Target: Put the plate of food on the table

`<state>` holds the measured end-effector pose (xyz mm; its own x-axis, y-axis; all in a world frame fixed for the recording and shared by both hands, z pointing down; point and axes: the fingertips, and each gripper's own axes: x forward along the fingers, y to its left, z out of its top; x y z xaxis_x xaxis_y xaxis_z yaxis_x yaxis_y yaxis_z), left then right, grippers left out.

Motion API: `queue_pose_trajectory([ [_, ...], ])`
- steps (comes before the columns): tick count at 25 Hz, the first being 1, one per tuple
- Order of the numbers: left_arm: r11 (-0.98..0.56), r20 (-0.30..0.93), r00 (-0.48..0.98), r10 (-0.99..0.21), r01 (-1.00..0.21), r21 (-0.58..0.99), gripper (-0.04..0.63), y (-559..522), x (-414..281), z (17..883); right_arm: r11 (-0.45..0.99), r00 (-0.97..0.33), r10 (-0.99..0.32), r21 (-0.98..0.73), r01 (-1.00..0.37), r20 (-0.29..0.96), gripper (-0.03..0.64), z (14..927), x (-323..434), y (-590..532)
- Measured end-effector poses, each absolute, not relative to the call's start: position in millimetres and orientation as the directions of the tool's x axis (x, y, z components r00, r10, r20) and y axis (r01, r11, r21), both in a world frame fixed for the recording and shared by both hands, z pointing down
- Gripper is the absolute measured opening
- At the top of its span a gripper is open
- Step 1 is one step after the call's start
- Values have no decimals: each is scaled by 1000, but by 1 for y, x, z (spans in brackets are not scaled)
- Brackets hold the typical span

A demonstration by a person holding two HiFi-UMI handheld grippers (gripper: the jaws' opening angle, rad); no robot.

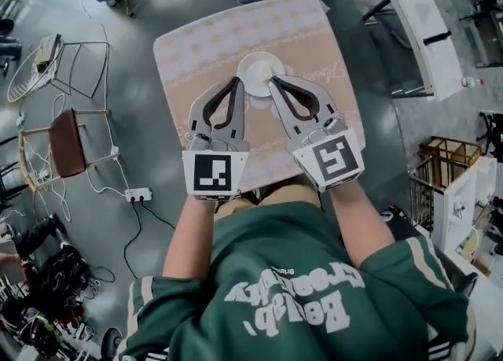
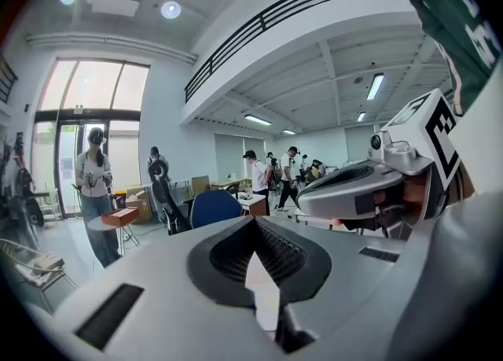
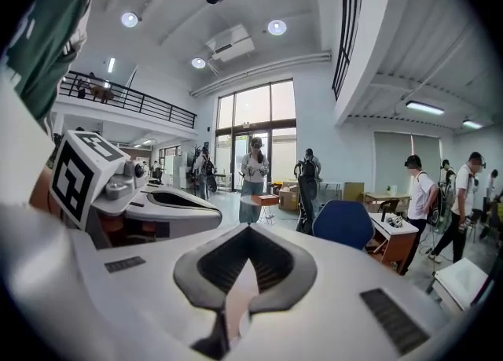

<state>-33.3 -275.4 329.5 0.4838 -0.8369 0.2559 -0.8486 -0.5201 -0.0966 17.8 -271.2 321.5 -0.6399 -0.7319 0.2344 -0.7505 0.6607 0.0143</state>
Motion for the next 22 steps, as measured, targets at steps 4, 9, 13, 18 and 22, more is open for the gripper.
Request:
queue_pose_trajectory([
  [4, -535, 208, 502, -839, -832, -150, 8, -256, -44, 301, 648, -627, -750, 48, -760, 209, 14, 298, 5, -250],
  [9, -571, 144, 553, -821, -806, -157, 7, -234, -44, 271, 639, -619, -763, 70, -766, 184, 14, 278, -5, -227],
  [13, -591, 98, 583, -807, -793, -149, 8, -214, -46, 248, 627, -609, -776, 95, -773, 164, 14, 264, -9, -209],
  [18, -607, 74, 605, -793, -773, -182, 8, -200, -51, 231, 604, -591, -796, 116, -788, 130, 14, 246, -12, -198],
  [22, -609, 47, 613, -789, -769, -193, 8, -192, -46, 221, 595, -582, -803, 123, -794, 127, 14, 239, -10, -189],
])
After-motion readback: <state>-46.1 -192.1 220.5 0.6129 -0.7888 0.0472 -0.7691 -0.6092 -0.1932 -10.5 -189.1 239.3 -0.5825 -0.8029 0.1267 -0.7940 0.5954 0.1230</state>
